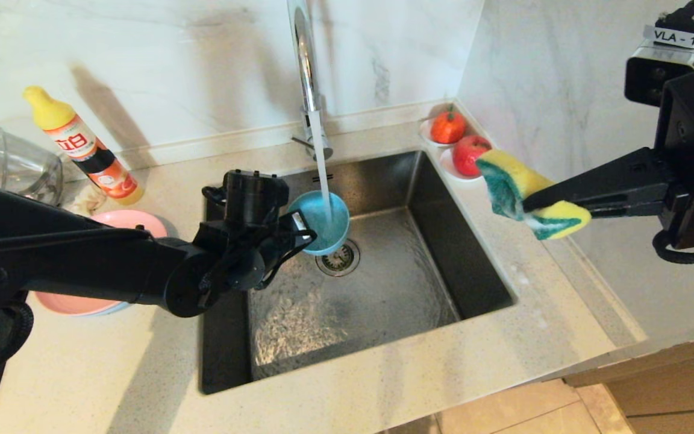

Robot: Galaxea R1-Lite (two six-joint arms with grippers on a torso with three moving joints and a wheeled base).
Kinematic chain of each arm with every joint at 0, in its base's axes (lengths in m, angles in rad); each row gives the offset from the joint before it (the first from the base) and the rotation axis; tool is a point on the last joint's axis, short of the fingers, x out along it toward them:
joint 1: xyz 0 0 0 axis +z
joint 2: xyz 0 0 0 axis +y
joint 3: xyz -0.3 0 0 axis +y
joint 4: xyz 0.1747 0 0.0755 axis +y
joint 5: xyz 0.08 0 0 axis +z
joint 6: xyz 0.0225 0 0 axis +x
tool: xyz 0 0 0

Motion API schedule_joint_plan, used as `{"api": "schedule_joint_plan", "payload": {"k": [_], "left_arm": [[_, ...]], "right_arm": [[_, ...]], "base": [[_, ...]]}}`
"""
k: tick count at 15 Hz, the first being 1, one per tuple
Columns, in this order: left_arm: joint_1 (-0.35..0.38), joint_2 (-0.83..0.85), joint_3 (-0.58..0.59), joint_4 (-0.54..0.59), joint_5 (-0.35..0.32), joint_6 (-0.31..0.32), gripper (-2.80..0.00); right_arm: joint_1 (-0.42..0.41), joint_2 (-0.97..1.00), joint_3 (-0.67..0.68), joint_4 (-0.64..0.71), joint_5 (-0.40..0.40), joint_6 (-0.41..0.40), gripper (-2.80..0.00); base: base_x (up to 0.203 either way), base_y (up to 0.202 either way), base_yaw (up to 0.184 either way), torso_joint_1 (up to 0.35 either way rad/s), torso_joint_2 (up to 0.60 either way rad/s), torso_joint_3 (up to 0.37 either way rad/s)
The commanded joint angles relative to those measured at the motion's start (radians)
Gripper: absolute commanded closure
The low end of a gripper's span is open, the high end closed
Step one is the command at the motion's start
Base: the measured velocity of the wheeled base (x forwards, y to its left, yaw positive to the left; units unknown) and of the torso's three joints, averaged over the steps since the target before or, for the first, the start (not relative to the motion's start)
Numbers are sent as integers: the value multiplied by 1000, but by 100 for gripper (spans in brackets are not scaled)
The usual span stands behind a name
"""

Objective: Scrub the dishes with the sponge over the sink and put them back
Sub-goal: Rinse the bowl

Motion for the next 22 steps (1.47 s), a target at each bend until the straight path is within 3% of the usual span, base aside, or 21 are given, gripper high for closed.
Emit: {"api": "schedule_joint_plan", "payload": {"k": [1,8,13,22], "left_arm": [[1,18,-20,19,-6,-4,0],[9,8,-48,154,-81,-64,0],[37,-2,-86,251,-81,-63,0],[62,-3,-73,258,-72,-35,0]], "right_arm": [[1,-2,4,3,4,4,0],[1,-2,20,-5,5,-1,0],[1,-3,43,-9,5,-4,0],[1,-11,99,-66,7,-1,0]], "base": [[0,0,0,0,0,0],[0,0,0,0,0,0],[0,0,0,0,0,0],[0,0,0,0,0,0]]}}
